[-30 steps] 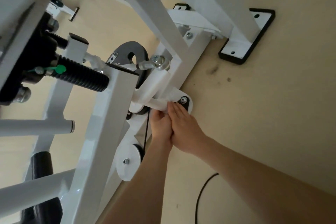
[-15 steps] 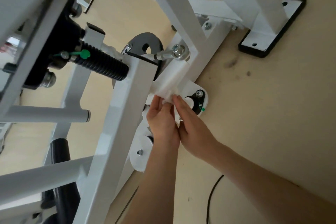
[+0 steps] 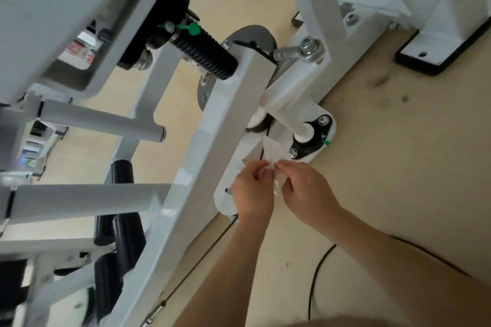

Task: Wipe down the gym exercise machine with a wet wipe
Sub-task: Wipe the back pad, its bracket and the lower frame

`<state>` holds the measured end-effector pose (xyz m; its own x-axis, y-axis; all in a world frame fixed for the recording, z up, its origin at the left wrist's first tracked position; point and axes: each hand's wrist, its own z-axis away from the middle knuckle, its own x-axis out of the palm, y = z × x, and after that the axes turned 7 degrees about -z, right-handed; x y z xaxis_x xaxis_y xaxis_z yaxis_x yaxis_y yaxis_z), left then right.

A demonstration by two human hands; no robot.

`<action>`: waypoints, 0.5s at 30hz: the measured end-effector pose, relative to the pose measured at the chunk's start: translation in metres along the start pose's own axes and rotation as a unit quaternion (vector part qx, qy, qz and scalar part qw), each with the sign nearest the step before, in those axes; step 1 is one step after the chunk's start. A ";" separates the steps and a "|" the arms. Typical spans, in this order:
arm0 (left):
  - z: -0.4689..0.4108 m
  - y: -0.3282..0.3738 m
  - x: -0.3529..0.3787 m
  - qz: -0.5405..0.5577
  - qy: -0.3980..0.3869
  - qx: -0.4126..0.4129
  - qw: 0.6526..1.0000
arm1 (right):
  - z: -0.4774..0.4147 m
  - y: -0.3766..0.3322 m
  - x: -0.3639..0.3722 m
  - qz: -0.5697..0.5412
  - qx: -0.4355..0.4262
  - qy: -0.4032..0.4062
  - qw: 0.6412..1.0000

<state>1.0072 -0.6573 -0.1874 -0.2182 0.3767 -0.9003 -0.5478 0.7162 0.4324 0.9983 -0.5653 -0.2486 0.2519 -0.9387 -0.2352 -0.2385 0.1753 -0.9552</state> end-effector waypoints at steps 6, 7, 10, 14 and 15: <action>0.008 -0.085 -0.028 -0.196 0.117 0.179 0.957 | 0.008 -0.013 0.043 0.107 -0.105 -0.197 0.969; 0.010 -0.094 -0.030 -0.210 0.123 0.206 0.948 | 0.010 -0.015 0.050 0.166 -0.113 -0.227 0.953; 0.017 -0.111 -0.029 -0.230 0.104 0.244 0.936 | 0.010 -0.023 0.059 0.294 -0.109 -0.271 0.910; 0.022 -0.111 -0.024 -0.250 0.023 0.241 0.938 | -0.011 -0.028 0.058 0.311 -0.081 -0.282 0.904; 0.021 -0.106 -0.024 -0.274 0.007 0.259 0.926 | -0.016 -0.026 0.056 0.300 -0.070 -0.281 0.909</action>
<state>1.0877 -0.7297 -0.2107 -0.0349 -0.1317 -0.9907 -0.1187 0.9848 -0.1267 1.0033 -0.6272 -0.2336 0.4672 -0.3789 -0.7988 -0.5982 0.5299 -0.6012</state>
